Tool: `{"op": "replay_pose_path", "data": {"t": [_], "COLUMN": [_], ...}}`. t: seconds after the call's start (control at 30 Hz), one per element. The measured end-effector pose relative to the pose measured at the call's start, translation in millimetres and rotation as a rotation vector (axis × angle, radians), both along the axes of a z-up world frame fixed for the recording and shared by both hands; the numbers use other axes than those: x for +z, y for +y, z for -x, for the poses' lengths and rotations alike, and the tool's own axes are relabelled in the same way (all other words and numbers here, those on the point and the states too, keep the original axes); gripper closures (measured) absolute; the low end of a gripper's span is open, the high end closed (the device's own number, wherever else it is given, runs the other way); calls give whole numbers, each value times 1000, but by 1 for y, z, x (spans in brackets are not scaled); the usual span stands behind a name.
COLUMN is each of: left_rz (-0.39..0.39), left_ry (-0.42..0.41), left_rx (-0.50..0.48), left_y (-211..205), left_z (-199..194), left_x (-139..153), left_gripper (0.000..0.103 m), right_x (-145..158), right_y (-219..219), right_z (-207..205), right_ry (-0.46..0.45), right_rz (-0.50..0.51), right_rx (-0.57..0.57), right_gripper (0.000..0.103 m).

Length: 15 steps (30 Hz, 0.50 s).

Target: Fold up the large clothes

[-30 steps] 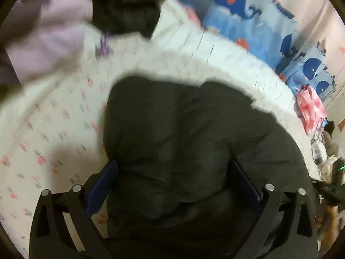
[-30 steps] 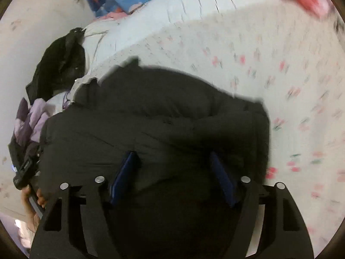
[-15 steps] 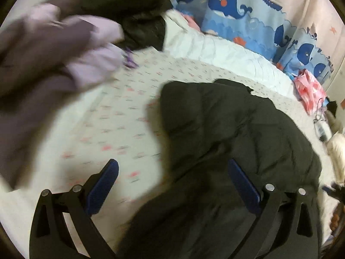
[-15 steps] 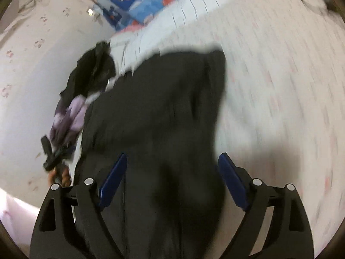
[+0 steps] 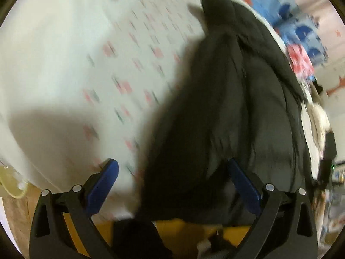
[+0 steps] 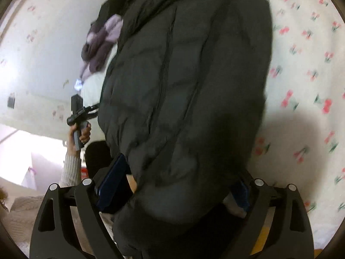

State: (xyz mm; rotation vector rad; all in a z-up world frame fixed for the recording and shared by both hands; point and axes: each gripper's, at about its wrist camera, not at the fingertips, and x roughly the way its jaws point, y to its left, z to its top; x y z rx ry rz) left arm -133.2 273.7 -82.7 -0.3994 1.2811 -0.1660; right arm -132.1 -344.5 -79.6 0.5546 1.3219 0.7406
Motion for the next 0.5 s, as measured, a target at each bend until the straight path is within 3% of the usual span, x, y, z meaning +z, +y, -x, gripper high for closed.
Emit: {"op": "replay_pose_path", "data": {"t": [0.07,0.1,0.13,0.17,0.23,0.3,0.37,0.4,0.5], "left_rz": [-32,-43,-51,-43,10,44,56,99,180], "left_ry": [15,22,36,36,27,-3,-55,-90,-195], "left_rx": [-1,1,7,8,-2,1,-2,1,-18], "left_y": [-11,-15,-19,-21,-27,-32,-39,-43,-55], "left_z": [4,5,4,3,2,1,0,2,13], "left_x": [-8,-10,-11,-11,0,18,41,58,108], "left_gripper": [6,6,11,22,69,85,89,89,90], "right_x": [-3,-2,-2,0,10,30,64,83,132], "right_y": [7,10,14,17,24,18,10,4,-12], "right_z": [2,-2,-1,0,-2,-2,-8,-11,-10], "right_ry": [-18,-31,-40,-58,-115,-195,-298,-339,-424], "right_rz": [-21,-41,-96,-101,-126,-212,-319,-365,-385], "right_rx": [-4,-16,-28,-52,-83,-140,-208,-236,-269], "right_gripper": [21,30,61,76,89,93,94,94,94]}}
